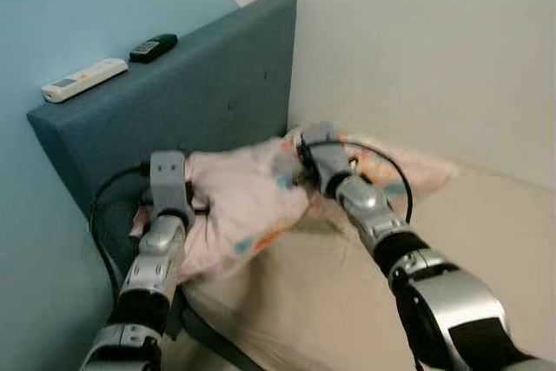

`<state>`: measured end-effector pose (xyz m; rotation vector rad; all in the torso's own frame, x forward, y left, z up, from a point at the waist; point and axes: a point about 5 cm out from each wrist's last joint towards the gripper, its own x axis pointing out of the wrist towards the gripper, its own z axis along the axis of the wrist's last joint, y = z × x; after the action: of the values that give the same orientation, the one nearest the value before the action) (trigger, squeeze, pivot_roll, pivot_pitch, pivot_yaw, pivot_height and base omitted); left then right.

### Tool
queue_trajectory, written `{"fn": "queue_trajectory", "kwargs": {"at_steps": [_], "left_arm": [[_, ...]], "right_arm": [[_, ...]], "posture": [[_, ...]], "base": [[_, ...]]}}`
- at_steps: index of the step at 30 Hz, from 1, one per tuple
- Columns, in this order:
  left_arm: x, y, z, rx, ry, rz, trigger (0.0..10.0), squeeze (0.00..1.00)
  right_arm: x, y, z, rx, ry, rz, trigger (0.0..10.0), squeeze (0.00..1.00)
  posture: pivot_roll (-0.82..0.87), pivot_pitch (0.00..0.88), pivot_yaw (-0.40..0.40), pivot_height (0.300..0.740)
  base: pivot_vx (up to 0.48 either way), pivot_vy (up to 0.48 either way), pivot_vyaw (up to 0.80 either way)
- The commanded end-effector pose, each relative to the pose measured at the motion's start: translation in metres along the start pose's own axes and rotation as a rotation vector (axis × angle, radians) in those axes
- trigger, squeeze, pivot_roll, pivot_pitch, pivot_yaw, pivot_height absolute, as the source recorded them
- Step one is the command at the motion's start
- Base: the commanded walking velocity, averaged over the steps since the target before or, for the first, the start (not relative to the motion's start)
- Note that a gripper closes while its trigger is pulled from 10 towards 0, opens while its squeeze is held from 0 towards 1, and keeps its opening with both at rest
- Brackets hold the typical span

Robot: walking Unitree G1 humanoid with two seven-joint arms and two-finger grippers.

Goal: Clean up the room

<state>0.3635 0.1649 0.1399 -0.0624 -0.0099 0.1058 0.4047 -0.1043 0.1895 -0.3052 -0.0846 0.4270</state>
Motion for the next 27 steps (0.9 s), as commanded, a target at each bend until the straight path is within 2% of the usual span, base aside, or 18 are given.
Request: {"fn": "queue_trajectory", "kwargs": {"at_steps": [1, 2, 5, 6, 7, 8, 10, 13, 14, 16, 18, 20, 27], "left_arm": [[-0.002, 0.002, 0.003, -0.01, -0.04, 0.023, 10.0, 0.0], [-0.002, 0.002, 0.003, -0.01, -0.04, 0.023, 10.0, 0.0], [-0.039, -0.007, -0.042, 0.03, 0.055, -0.017, 10.0, 0.0], [-0.039, -0.007, -0.042, 0.03, 0.055, -0.017, 10.0, 0.0], [-0.049, -0.011, -0.055, 0.041, 0.088, -0.038, 10.0, 0.0], [-0.056, -0.015, -0.067, 0.051, 0.122, -0.054, 10.0, 0.0], [-0.067, -0.025, -0.086, 0.075, 0.169, -0.079, 10.0, 0.0], [-0.071, -0.03, -0.094, 0.095, 0.202, -0.082, 10.0, 0.0], [-0.075, -0.036, -0.103, 0.113, 0.239, -0.074, 10.0, 0.0], [-0.077, -0.04, -0.108, 0.125, 0.262, -0.066, 10.0, 0.0], [-0.078, -0.045, -0.109, 0.144, 0.261, -0.063, 10.0, 0.0], [-0.077, -0.054, -0.105, 0.123, 0.253, -0.07, 10.0, 0.0], [-0.068, -0.055, -0.092, 0.091, 0.24, -0.066, 10.0, 0.0]], "right_arm": [[0.004, 0.011, 0.01, 0.022, -0.061, 0.069, 10.0, 0.0], [0.004, 0.011, 0.01, 0.022, -0.061, 0.069, 10.0, 0.0], [-0.012, 0.068, -0.032, 0.059, 0.031, 0.438, 10.0, 0.0], [-0.012, 0.068, -0.032, 0.059, 0.031, 0.438, 10.0, 0.0], [-0.019, 0.079, -0.046, 0.044, 0.074, 0.487, 10.0, 0.0], [-0.024, 0.084, -0.056, 0.027, 0.106, 0.495, 10.0, 0.0], [-0.03, 0.083, -0.071, 0.015, 0.172, 0.411, 10.0, 0.0], [-0.032, 0.08, -0.077, 0.034, 0.197, 0.362, 10.0, 0.0], [-0.036, 0.074, -0.085, 0.074, 0.229, 0.294, 10.0, 0.0], [-0.038, 0.07, -0.089, 0.105, 0.247, 0.255, 10.0, 0.0], [-0.041, 0.065, -0.094, 0.135, 0.269, 0.216, 10.0, 0.0], [-0.045, 0.06, -0.098, 0.155, 0.28, 0.182, 10.0, 0.0], [-0.045, 0.051, -0.095, 0.168, 0.247, 0.151, 10.0, 0.0]], "posture": [[0.07, 0.113, -0.009, 0.74], [0.07, 0.113, -0.009, 0.74], [0.1, 0.143, -0.018, 0.74], [0.1, 0.143, -0.018, 0.74], [0.11, 0.158, -0.027, 0.74], [0.11, 0.158, -0.027, 0.74], [0.13, 0.2, -0.047, 0.74], [0.13, 0.204, -0.049, 0.74], [0.14, 0.218, -0.051, 0.74], [0.14, 0.22, -0.051, 0.74], [0.13, 0.224, -0.049, 0.74], [0.13, 0.222, -0.044, 0.74], [0.12, 0.2, -0.03, 0.74]], "base": [[0.0, 0.0, 0.0], [0.0, 0.0, 0.0], [0.0, 0.0, 0.0], [0.0, 0.0, 0.0], [0.0, 0.0, 0.0], [0.0, 0.0, 0.0], [0.0, 0.0, 0.0], [0.0, 0.0, 0.0], [0.0, 0.0, 0.0], [0.0, 0.0, 0.0], [0.0, 0.0, 0.0], [0.0, 0.0, 0.0], [0.0, 0.0, 0.0]]}}
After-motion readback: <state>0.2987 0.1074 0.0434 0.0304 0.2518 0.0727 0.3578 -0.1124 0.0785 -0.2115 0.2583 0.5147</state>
